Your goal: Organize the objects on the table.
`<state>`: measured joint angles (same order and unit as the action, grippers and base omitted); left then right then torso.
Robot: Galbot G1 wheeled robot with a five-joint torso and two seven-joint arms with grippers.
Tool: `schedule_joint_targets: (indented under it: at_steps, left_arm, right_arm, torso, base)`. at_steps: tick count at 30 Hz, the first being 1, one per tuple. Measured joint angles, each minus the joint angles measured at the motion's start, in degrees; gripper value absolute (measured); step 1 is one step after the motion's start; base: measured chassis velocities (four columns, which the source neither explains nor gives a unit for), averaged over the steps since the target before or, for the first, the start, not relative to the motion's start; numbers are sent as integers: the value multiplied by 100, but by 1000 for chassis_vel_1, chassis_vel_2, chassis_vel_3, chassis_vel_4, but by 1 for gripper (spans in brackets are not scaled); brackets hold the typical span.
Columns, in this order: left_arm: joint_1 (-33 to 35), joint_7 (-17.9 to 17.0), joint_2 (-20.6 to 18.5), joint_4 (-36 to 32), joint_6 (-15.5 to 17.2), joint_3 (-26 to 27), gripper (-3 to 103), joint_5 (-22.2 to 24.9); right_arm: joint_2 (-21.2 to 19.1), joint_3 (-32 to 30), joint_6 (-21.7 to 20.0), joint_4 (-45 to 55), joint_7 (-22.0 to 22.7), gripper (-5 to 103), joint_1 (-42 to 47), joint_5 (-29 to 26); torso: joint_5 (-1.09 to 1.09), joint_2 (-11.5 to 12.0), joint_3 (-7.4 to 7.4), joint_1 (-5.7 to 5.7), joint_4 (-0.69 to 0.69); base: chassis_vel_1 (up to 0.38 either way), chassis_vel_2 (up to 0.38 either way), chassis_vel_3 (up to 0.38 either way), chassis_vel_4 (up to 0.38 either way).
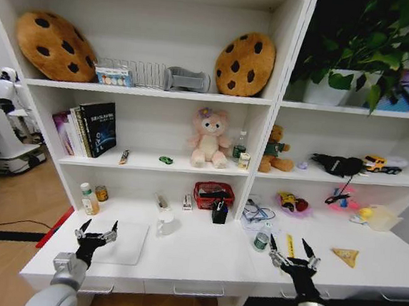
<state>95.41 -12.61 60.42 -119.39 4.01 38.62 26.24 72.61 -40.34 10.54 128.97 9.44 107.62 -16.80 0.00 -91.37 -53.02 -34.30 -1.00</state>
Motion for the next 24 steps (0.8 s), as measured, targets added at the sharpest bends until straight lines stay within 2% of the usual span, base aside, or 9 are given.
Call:
schedule_joint_targets:
  at_steps: [9,24]
  left_arm:
    - [190,-1,21,-150,1,115,100,10]
    - [165,1,-21,-64,27,97,100,25]
  right_arm:
    - [5,240,-6,8,118,100,-132,83]
    - [-42,494,0,-337,175,100,-458,111]
  torso:
    - [-1,0,0,0,0]
    - [3,0,-1,0,0]
  base:
    - [-19,-14,9,8]
    - [-126,-130,130,124]
